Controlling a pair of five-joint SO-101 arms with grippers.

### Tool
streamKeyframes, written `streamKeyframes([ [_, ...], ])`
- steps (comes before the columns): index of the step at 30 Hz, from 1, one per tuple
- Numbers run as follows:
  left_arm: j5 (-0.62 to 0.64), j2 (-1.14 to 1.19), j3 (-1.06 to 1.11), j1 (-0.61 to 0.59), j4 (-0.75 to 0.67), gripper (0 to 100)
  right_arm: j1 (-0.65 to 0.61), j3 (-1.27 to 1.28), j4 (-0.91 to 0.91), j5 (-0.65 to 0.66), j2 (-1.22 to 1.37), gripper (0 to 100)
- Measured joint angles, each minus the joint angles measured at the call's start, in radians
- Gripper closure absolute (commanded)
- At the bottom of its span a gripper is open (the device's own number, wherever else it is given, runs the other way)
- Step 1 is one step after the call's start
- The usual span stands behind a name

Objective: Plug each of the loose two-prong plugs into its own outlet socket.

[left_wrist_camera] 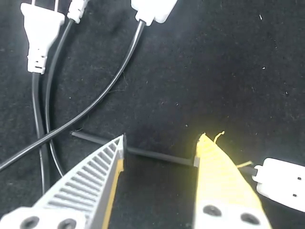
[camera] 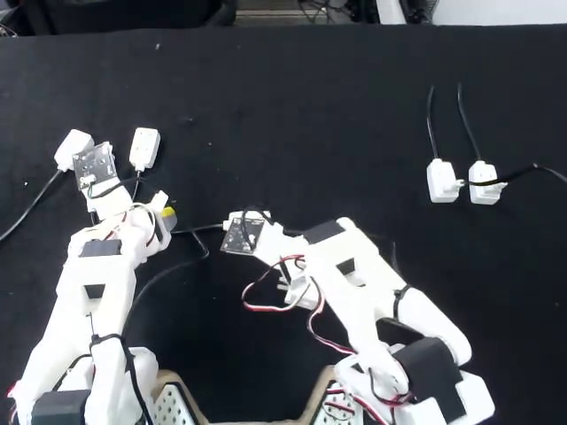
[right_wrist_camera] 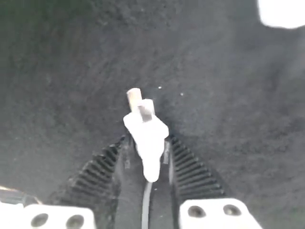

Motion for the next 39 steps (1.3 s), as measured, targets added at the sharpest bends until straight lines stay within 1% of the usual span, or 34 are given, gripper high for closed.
streamKeyframes([
  [1, 0.0, 0.0, 0.0, 0.0, 0.0, 75, 0.0, 0.0, -0.003, 0.0, 0.0, 98.4],
  [2, 0.0, 0.0, 0.0, 0.0, 0.0, 75, 0.002, 0.0, -0.003, 0.0, 0.0, 98.9],
  [7, 0.0, 0.0, 0.0, 0.0, 0.0, 75, 0.002, 0.002, -0.003, -0.038, -0.003, 98.8],
  [11, 0.0, 0.0, 0.0, 0.0, 0.0, 75, 0.005, 0.002, 0.017, -0.069, -0.077, 98.8],
  [13, 0.0, 0.0, 0.0, 0.0, 0.0, 75, 0.029, 0.003, 0.031, -0.077, -0.129, 98.8],
  [15, 0.0, 0.0, 0.0, 0.0, 0.0, 75, 0.055, 0.003, 0.028, -0.114, -0.164, 98.8],
  [18, 0.0, 0.0, 0.0, 0.0, 0.0, 75, 0.089, 0.044, -0.015, -0.16, -0.18, 98.7],
  [23, 0.0, 0.0, 0.0, 0.0, 0.0, 75, 0.097, 0.104, -0.092, -0.172, -0.181, 97.6],
  [27, 0.0, 0.0, 0.0, 0.0, 0.0, 75, 0.092, 0.106, -0.092, -0.175, -0.186, 89.4],
  [30, 0.0, 0.0, 0.0, 0.0, 0.0, 75, 0.091, 0.121, -0.092, -0.175, -0.187, 91.1],
  [33, 0.0, 0.0, 0.0, 0.0, 0.0, 75, 0.054, 0.143, -0.092, -0.175, -0.187, 94.2],
  [35, 0.0, 0.0, 0.0, 0.0, 0.0, 75, 0.034, 0.144, -0.092, -0.178, -0.189, 94.6],
  [39, 0.0, 0.0, 0.0, 0.0, 0.0, 75, 0.035, 0.144, -0.092, -0.178, -0.192, 94.8],
])
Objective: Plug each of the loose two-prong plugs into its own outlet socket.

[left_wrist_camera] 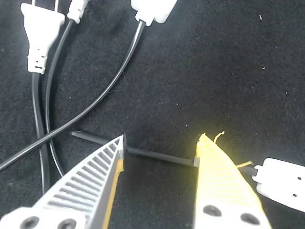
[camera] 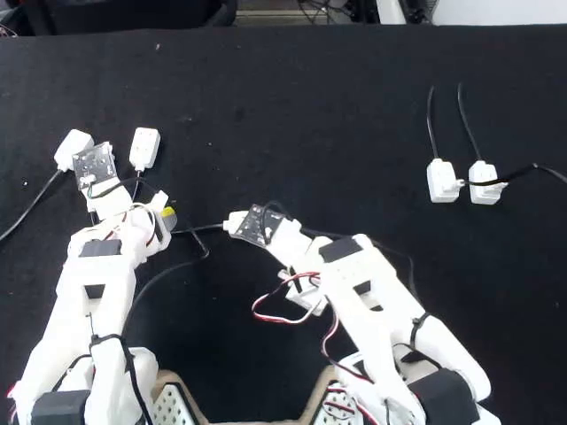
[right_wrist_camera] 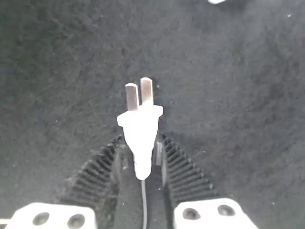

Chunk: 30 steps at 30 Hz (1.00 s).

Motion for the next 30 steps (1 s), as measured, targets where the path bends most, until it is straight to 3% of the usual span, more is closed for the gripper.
streamKeyframes([
  [11, 0.0, 0.0, 0.0, 0.0, 0.0, 75, -0.002, -0.008, -0.044, -0.063, 0.0, 94.3],
  [16, 0.0, 0.0, 0.0, 0.0, 0.0, 75, -0.002, -0.008, -0.074, -0.063, 0.0, 87.6],
  [30, 0.0, 0.0, 0.0, 0.0, 0.0, 75, -0.061, -0.008, -0.135, -0.071, 0.002, 89.7],
])
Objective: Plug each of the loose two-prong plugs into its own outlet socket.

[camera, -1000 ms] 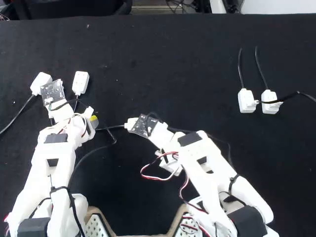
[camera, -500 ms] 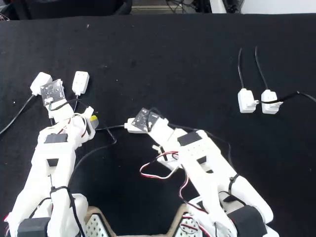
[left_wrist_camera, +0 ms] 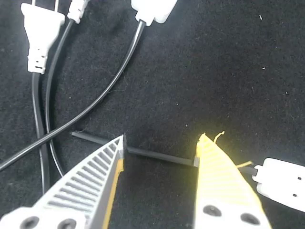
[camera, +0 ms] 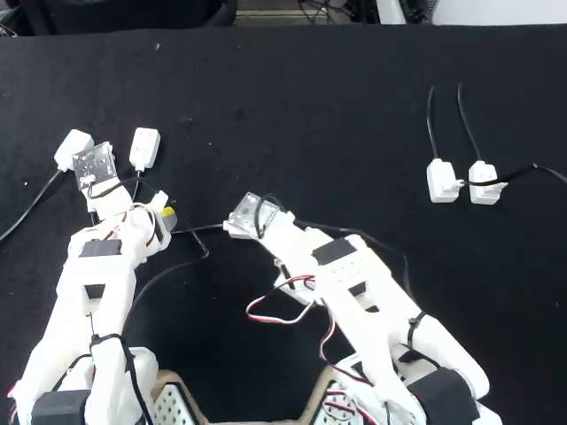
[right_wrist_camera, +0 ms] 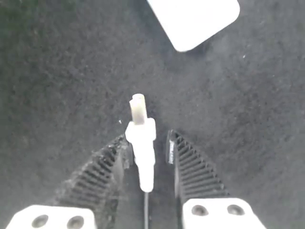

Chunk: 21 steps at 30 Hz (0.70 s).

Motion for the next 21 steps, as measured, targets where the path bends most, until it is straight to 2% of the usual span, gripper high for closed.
streamKeyframes([
  [3, 0.0, 0.0, 0.0, 0.0, 0.0, 75, -0.015, 0.0, -0.008, 0.0, 0.025, 99.3],
  [9, 0.0, 0.0, 0.0, 0.0, 0.0, 75, -0.012, -0.002, 0.017, 0.0, 0.037, 98.8],
  [14, 0.0, 0.0, 0.0, 0.0, 0.0, 75, 0.081, -0.005, 0.127, 0.002, -0.026, 98.7],
  [21, 0.0, 0.0, 0.0, 0.0, 0.0, 75, 0.103, 0.038, 0.141, 0.002, -0.055, 95.6],
])
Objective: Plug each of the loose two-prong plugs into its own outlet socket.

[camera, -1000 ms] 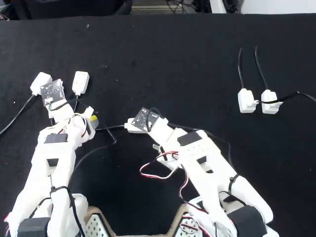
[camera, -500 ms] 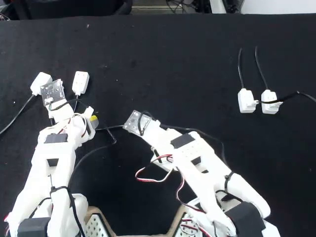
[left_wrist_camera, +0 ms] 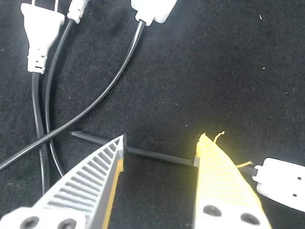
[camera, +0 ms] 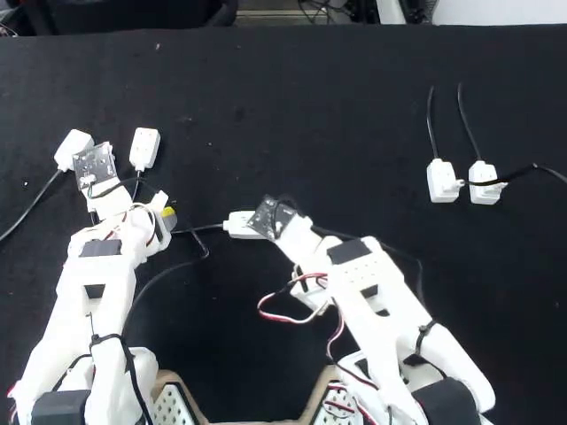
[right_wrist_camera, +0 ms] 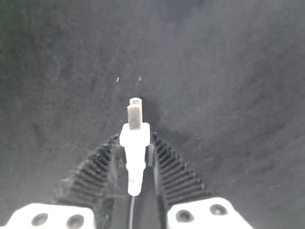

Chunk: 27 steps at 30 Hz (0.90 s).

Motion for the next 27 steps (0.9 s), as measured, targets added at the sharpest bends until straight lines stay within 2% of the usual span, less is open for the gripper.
streamKeyframes([
  [4, 0.0, 0.0, 0.0, 0.0, 0.0, 75, -0.003, 0.002, 0.005, 0.0, 0.0, 90.7],
  [10, 0.0, 0.0, 0.0, 0.0, 0.0, 75, -0.003, 0.002, 0.006, 0.0, 0.0, 98.9],
  [18, 0.0, 0.0, 0.0, 0.0, 0.0, 75, -0.003, 0.002, 0.081, 0.035, 0.0, 91.4],
  [23, 0.0, 0.0, 0.0, 0.0, 0.0, 75, -0.003, 0.002, 0.1, 0.061, 0.0, 90.7],
  [27, 0.0, 0.0, 0.0, 0.0, 0.0, 75, -0.003, 0.002, 0.1, 0.061, 0.0, 99.2],
])
